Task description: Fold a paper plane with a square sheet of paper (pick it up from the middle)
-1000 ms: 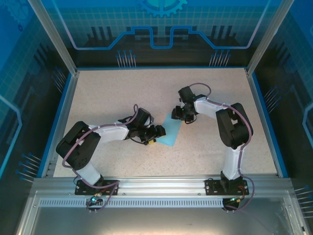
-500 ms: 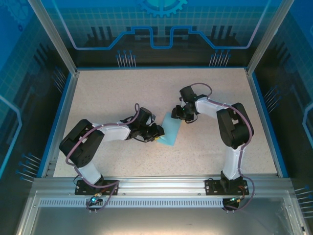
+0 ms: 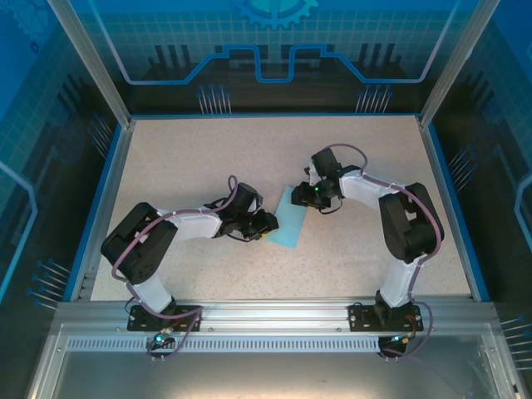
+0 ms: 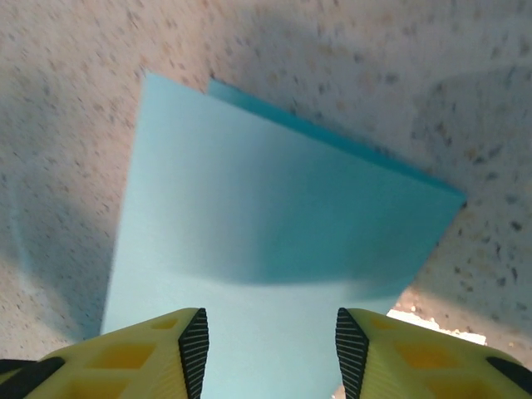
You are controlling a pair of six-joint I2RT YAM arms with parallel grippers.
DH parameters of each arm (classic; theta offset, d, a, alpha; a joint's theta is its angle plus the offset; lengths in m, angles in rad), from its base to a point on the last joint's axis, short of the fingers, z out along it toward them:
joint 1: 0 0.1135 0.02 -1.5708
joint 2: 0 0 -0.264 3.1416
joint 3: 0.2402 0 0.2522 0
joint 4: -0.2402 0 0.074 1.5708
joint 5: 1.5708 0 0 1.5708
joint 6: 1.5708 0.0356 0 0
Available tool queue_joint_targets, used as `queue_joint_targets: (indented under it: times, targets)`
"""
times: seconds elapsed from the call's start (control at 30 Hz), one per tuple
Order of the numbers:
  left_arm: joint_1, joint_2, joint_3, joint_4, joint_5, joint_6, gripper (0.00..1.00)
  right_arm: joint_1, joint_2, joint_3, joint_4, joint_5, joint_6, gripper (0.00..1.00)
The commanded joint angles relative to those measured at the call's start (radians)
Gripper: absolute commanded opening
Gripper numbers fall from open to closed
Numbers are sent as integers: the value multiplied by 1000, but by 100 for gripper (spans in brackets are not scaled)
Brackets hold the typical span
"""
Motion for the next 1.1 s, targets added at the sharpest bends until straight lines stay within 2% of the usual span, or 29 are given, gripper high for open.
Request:
queue_joint_targets:
  times: [0.0,0.47,1.07]
  targets:
    - [-4,10,-8,-21,-7,20,27,8,-1,-25,-6,-29,-8,46]
    - [-9,-25,-20,5,27,-5,28,10,68,-19,19,-53,-2,33]
    - [-37,-62,26,72,104,-16,44,12,124,-19,6,-33,16,32]
